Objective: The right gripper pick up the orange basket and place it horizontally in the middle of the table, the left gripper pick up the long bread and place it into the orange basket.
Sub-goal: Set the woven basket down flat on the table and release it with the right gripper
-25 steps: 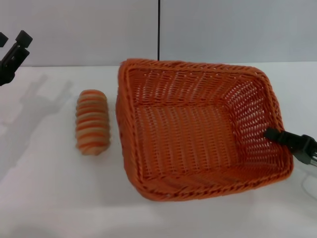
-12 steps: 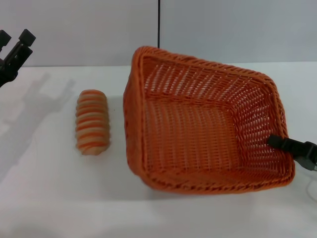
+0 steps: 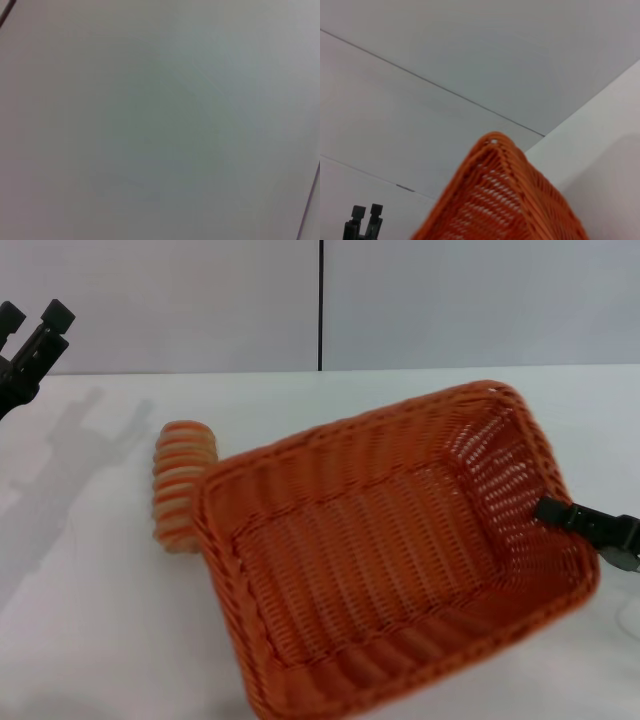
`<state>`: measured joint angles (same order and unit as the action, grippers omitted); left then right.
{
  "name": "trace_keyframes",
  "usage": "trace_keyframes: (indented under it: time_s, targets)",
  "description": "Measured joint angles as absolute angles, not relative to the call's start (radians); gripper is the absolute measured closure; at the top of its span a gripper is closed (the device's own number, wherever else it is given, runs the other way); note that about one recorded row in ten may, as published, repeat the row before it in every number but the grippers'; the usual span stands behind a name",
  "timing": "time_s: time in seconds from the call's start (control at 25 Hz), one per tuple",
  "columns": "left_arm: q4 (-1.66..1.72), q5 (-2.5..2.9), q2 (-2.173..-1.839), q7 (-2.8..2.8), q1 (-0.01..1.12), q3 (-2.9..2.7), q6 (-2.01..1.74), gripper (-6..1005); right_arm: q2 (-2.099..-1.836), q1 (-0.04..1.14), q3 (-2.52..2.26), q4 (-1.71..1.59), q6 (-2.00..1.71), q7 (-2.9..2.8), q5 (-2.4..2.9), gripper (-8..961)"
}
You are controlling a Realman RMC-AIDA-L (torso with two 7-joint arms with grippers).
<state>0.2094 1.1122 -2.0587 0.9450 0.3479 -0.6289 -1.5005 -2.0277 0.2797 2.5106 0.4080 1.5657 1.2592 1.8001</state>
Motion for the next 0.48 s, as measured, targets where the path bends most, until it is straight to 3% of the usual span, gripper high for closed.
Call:
trace_keyframes:
  time_s: [0.12,0.2,0.48]
  targets:
    - [0.209,1.112,-2.059,0.945,0.349,-0.629,-1.499,154,-2.028,0.278,2.516,0.409,1.577,1.258,1.796,773]
    - [0.209,1.112,-2.059,0.945,0.350,-0.629,-1.497,154,-2.028,0.276,2.521,0.411,1.582,1.255,1.795,566]
    - [0.209,1.112,-2.059,0.945,0.353,-0.629,-1.496,154,-2.029,0.263,2.530,0.413,1.614,1.235,1.794,442]
